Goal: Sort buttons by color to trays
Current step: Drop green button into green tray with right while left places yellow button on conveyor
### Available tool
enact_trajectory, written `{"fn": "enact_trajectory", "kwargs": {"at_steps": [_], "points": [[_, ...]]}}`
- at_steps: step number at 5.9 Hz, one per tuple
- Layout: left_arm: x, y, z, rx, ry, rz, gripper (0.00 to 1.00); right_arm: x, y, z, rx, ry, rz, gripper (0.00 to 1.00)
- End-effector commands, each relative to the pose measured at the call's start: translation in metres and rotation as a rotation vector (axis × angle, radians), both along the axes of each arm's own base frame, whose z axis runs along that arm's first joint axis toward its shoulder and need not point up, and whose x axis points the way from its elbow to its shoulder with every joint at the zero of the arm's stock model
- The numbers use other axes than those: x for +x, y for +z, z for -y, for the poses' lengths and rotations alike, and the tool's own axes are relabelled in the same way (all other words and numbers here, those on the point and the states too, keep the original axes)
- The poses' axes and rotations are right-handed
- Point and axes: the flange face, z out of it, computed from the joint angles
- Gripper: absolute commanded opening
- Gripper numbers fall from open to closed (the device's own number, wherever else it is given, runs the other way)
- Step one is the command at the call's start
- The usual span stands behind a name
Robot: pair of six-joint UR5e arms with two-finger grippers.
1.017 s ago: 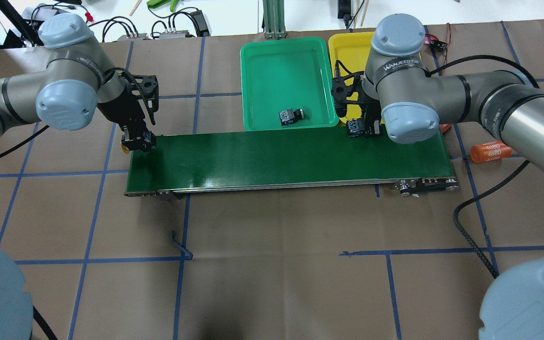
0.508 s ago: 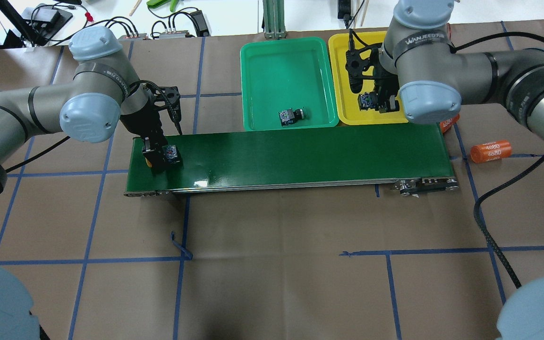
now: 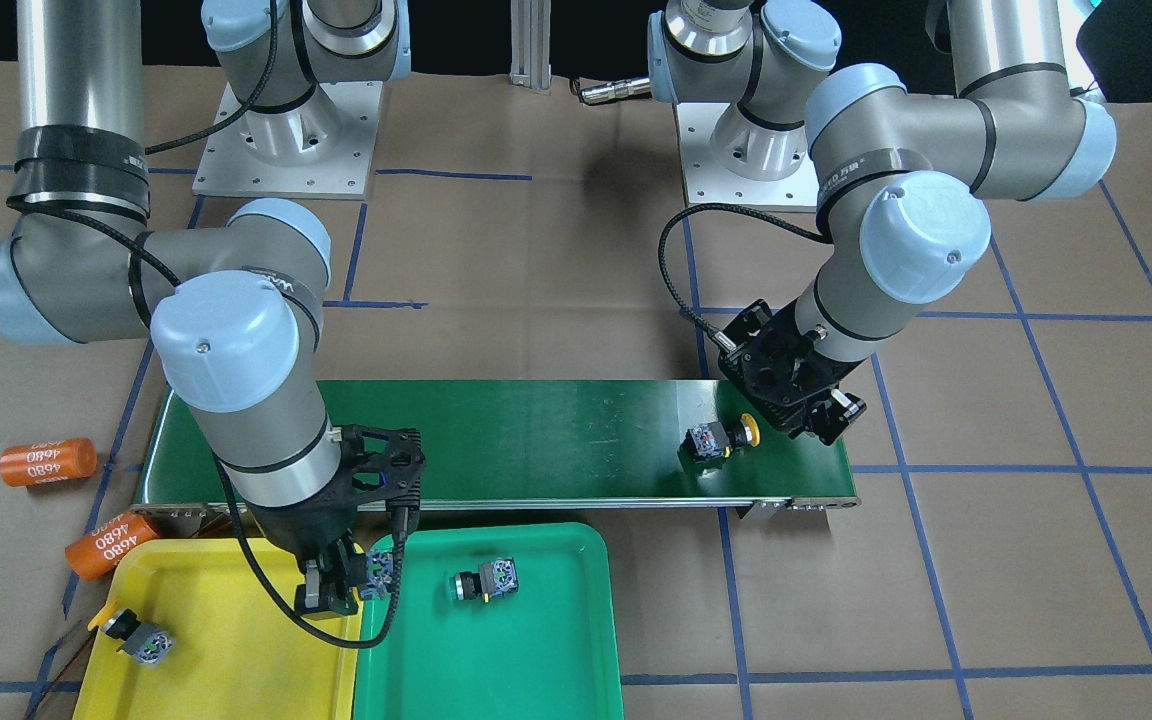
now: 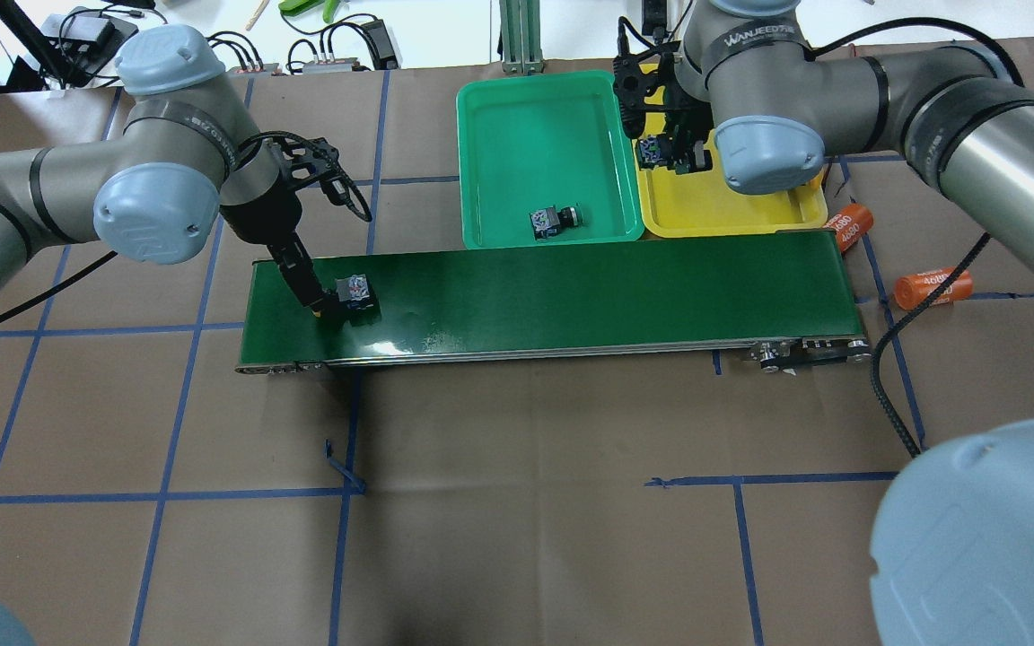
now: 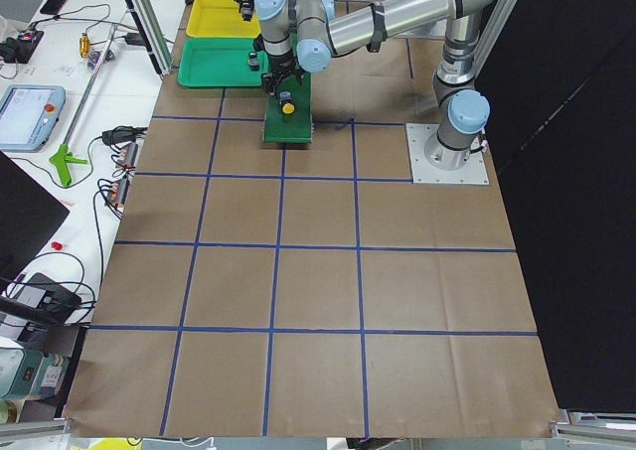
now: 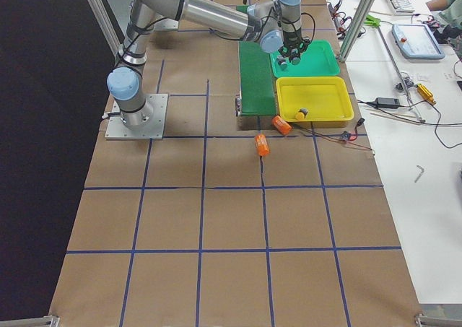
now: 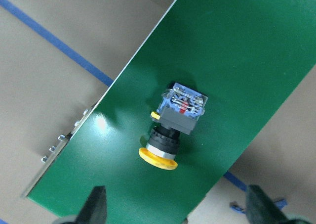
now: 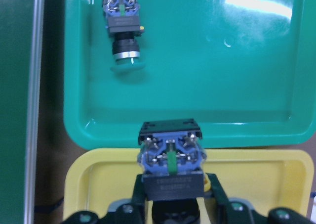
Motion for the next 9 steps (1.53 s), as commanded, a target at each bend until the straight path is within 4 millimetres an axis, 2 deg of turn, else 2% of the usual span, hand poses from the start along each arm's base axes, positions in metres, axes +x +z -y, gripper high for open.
{"fn": "enact_trajectory", "kwargs": {"at_steps": [1,2,3,4,5,6,7,8,9], "points": [[-0.014,0.068,-0.029,-0.046,0.369,0.016,0.98,0.05,-0.039,0.021,0.021,0.023,0.062,0.43],[-0.013,0.105,-0.045,-0.025,0.535,0.032,0.98,0.06,-0.037,0.018,0.041,0.004,0.124,0.99],[-0.014,0.136,-0.05,-0.049,0.692,0.029,0.98,0.058,-0.022,0.015,0.03,0.0,0.113,1.0],[-0.014,0.137,-0.044,-0.038,0.758,0.027,0.98,0.054,0.003,0.003,0.071,-0.006,0.098,1.0],[-0.015,0.144,-0.048,-0.047,0.778,0.017,0.98,0.044,0.04,-0.019,0.116,-0.024,0.041,1.0],[-0.017,0.148,-0.057,-0.055,0.766,0.02,0.98,0.036,0.067,-0.046,0.209,-0.031,0.016,1.0],[-0.022,0.143,-0.06,-0.054,0.761,0.019,0.99,0.031,0.09,-0.071,0.29,-0.068,0.006,1.0],[-0.023,0.146,-0.062,-0.058,0.759,0.009,0.99,0.031,0.101,-0.084,0.308,-0.124,0.011,1.0],[-0.022,0.145,-0.062,-0.057,0.755,0.012,0.99,0.03,0.091,-0.098,0.335,-0.124,0.006,1.0]]}}
